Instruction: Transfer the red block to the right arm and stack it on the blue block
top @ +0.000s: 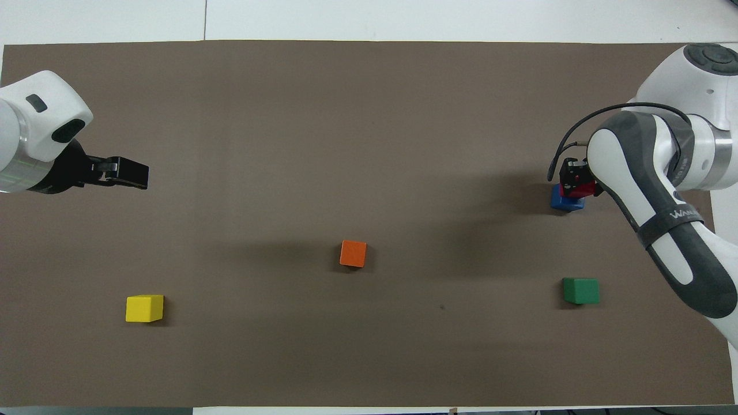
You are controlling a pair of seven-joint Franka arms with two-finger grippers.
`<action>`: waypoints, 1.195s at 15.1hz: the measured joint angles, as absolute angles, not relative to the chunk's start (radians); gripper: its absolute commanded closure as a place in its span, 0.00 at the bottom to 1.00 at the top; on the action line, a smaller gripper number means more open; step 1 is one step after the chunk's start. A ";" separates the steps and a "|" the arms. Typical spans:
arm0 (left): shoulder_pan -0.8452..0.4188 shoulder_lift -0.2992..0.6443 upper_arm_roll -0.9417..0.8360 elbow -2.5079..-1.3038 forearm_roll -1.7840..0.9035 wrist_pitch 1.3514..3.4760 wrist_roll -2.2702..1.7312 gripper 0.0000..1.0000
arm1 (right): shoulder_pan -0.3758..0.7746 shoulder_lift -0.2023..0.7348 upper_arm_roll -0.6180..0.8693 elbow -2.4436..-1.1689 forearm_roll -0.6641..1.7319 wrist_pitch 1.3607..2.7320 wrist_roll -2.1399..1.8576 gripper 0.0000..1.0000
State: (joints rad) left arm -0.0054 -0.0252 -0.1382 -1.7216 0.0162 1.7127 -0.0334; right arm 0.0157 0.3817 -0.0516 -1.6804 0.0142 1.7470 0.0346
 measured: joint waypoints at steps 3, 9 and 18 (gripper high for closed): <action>-0.005 -0.038 -0.138 -1.722 0.016 1.711 -0.033 0.00 | 0.015 0.381 -0.052 -1.680 0.015 1.747 0.036 0.00; -0.005 -0.038 -0.134 -1.722 0.016 1.710 -0.034 0.00 | 0.015 0.349 -0.051 -1.670 0.015 1.757 0.038 0.00; -0.003 -0.038 -0.128 -1.722 0.016 1.710 -0.034 0.00 | 0.012 0.170 -0.051 -1.552 0.014 1.766 -0.130 0.00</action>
State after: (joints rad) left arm -0.0029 -0.0380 -0.1277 -1.7218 0.0162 1.7096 -0.0336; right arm 0.0118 0.1705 -0.0510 -1.5520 0.0141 1.7657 -0.1300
